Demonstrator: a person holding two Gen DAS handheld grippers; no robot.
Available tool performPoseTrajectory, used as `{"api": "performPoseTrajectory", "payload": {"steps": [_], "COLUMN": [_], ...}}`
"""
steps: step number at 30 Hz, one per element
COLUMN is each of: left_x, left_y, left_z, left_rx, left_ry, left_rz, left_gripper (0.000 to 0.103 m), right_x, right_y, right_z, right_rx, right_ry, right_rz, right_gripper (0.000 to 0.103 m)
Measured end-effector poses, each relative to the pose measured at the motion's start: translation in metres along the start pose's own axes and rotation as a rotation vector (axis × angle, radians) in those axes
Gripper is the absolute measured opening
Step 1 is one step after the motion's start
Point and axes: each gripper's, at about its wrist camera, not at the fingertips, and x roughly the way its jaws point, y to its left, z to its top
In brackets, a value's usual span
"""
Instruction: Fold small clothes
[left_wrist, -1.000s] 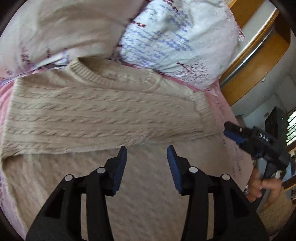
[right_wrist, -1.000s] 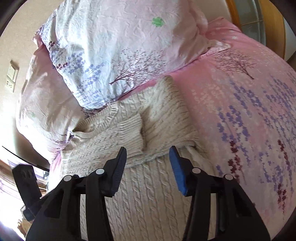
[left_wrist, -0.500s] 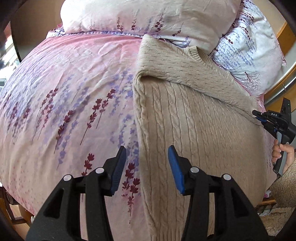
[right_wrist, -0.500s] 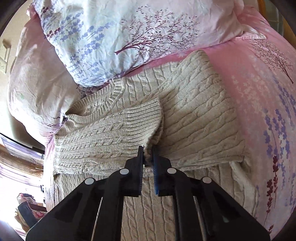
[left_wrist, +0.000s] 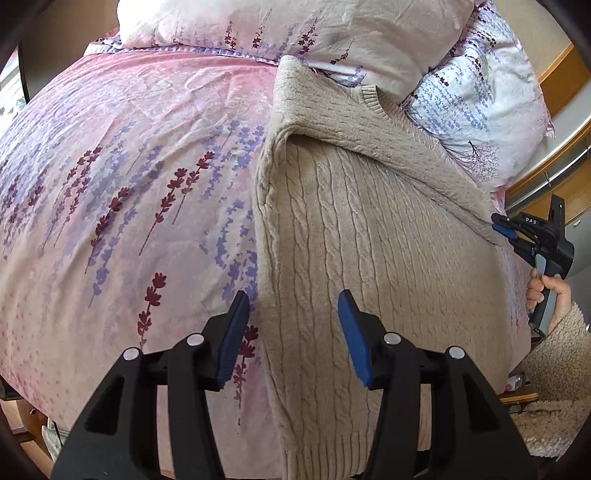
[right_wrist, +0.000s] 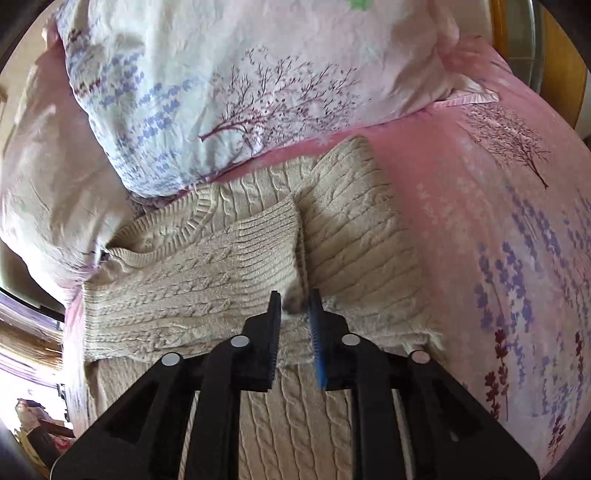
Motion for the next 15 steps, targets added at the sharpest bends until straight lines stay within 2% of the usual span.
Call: {"api": "performPoseTrajectory", "payload": {"steps": [1,2,9,15], "left_x": [-0.001,-0.001,-0.002,-0.003], "left_y": [0.001,0.002,0.007,0.009], "left_z": [-0.001,-0.002,-0.003,-0.004], "left_rx": [-0.007,-0.011,-0.032,-0.054], "left_ry": [0.000,-0.001,0.015,0.029], "left_rz": [-0.012,-0.021,-0.081,-0.120], "left_gripper": [0.050,0.050,0.050,0.050], "right_x": [-0.011,-0.020,-0.054,-0.059], "right_y": [-0.008,-0.016,-0.095,-0.113], "right_z": [-0.002,-0.005,-0.039,-0.071], "right_rx": [0.007,0.010,0.133,0.166], "right_ry": [-0.014,-0.020,0.060,0.127], "right_rz": [0.025,0.037,0.094,0.173], "right_gripper": [0.056,0.058,0.058,0.052]}}
